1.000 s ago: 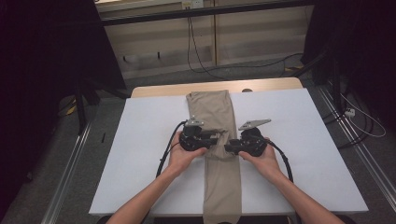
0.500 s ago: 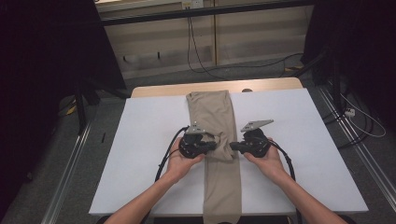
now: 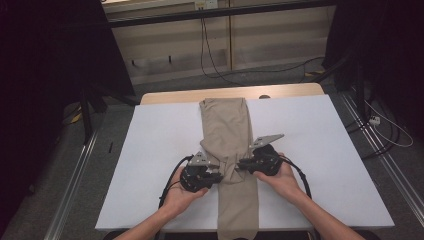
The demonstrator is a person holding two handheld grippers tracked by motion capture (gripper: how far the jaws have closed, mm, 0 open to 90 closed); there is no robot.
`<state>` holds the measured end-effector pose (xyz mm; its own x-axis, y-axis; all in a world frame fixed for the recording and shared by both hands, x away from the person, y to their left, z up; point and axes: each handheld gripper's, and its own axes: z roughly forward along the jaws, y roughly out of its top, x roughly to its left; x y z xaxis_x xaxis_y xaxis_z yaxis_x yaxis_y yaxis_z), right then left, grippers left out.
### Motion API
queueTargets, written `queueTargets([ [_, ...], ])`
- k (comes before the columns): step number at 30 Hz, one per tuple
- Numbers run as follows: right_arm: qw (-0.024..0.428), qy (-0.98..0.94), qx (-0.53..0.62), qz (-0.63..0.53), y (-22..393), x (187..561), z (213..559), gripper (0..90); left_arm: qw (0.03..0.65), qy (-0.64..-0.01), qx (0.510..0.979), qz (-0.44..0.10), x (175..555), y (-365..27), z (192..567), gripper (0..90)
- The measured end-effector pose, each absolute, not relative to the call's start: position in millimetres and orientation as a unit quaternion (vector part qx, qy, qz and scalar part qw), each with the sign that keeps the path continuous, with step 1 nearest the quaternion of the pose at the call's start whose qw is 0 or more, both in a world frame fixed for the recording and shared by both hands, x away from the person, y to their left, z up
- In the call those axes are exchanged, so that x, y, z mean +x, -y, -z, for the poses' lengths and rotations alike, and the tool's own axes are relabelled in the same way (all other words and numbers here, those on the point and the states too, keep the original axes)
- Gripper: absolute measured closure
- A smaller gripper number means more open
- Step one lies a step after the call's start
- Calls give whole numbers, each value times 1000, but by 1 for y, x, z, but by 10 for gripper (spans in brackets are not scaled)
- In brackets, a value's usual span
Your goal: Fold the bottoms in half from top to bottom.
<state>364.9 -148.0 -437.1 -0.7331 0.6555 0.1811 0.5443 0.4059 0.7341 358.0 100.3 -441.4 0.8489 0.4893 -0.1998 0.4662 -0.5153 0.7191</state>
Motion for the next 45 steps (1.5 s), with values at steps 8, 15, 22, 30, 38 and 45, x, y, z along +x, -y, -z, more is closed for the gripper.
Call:
queueTargets([
  [8,79,-855,347,-378,125,364,453,652,411,-294,861,-61,378,-88,438,519],
  [15,90,-857,343,-375,144,353,444,900,411,-290,863,-46,386,-85,442,848],
  [22,97,-842,352,-398,178,324,429,900,436,-273,857,-23,368,-91,432,855],
  [30,79,-859,341,-373,179,296,440,900,401,-229,887,0,327,-90,439,845],
  [38,91,-844,367,-381,172,317,437,754,402,-225,887,6,317,-108,436,694],
  [45,77,-851,360,-375,144,345,450,576,402,-225,887,-17,335,-87,440,491],
])
